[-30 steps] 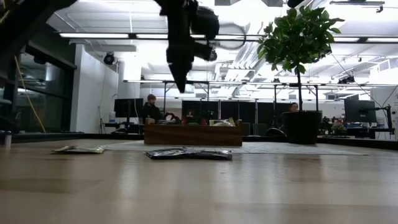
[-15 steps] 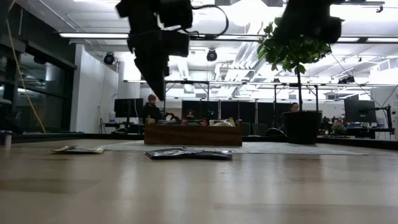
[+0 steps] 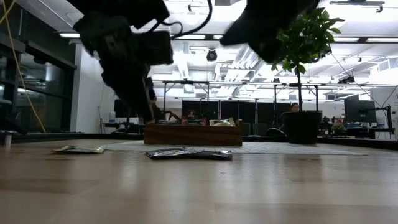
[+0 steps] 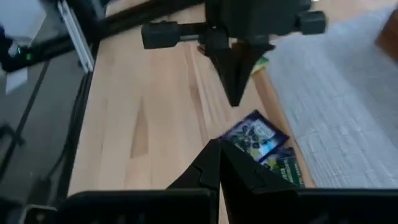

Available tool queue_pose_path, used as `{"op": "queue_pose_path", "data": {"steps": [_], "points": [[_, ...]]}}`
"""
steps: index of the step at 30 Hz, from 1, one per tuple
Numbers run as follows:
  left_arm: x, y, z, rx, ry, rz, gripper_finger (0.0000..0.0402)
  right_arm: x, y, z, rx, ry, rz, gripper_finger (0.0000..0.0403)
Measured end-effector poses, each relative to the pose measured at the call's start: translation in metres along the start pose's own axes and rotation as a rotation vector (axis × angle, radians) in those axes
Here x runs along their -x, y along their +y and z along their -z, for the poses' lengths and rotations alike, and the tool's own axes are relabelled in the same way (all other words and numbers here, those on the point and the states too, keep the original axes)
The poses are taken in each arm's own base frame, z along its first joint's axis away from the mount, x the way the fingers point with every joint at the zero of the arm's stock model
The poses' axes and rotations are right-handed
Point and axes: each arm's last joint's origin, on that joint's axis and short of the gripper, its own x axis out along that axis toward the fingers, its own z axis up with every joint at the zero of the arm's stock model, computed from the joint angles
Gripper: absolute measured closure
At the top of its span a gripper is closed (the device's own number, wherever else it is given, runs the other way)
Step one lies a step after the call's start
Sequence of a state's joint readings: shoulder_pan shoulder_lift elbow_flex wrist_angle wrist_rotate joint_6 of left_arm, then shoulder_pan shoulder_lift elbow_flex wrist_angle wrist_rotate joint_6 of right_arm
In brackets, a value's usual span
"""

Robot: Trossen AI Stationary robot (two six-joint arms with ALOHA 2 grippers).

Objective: Pick & Place Tea
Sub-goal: Put the violet tea packet into the left side of the brown organizer

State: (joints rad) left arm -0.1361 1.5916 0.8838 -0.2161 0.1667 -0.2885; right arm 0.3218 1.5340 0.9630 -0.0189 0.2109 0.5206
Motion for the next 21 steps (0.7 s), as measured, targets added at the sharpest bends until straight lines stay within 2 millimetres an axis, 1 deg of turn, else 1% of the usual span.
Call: {"op": "queue_pose_path", "data": {"steps": [2, 5, 11, 13, 16, 18, 21], "points": [[-0.001, 0.0, 0.003, 0.0, 0.008, -0.029, 0.0401, -0.01, -0.002, 0.008, 0.011, 0.05, -0.003, 0.0403], [-0.001, 0.002, 0.001, 0.007, -0.015, -0.06, 0.0401, -0.023, -0.003, 0.018, 0.02, 0.102, -0.008, 0.0403], [0.0, 0.001, -0.002, 0.004, -0.038, -0.069, 0.0401, -0.048, 0.001, 0.033, 0.031, 0.096, -0.046, 0.0403], [-0.006, 0.002, -0.003, 0.003, -0.048, -0.065, 0.0401, -0.054, 0.001, 0.037, 0.047, 0.094, -0.052, 0.0403], [-0.012, 0.004, 0.002, 0.016, -0.004, -0.072, 0.0401, -0.06, 0.001, 0.04, 0.048, 0.096, -0.06, 0.0403], [-0.019, 0.005, 0.002, 0.032, -0.003, -0.067, 0.0401, -0.06, 0.001, 0.04, 0.048, 0.097, -0.063, 0.0403], [-0.026, 0.008, 0.007, 0.04, 0.033, -0.081, 0.0401, -0.06, 0.001, 0.04, 0.048, 0.094, -0.064, 0.0403]]}}
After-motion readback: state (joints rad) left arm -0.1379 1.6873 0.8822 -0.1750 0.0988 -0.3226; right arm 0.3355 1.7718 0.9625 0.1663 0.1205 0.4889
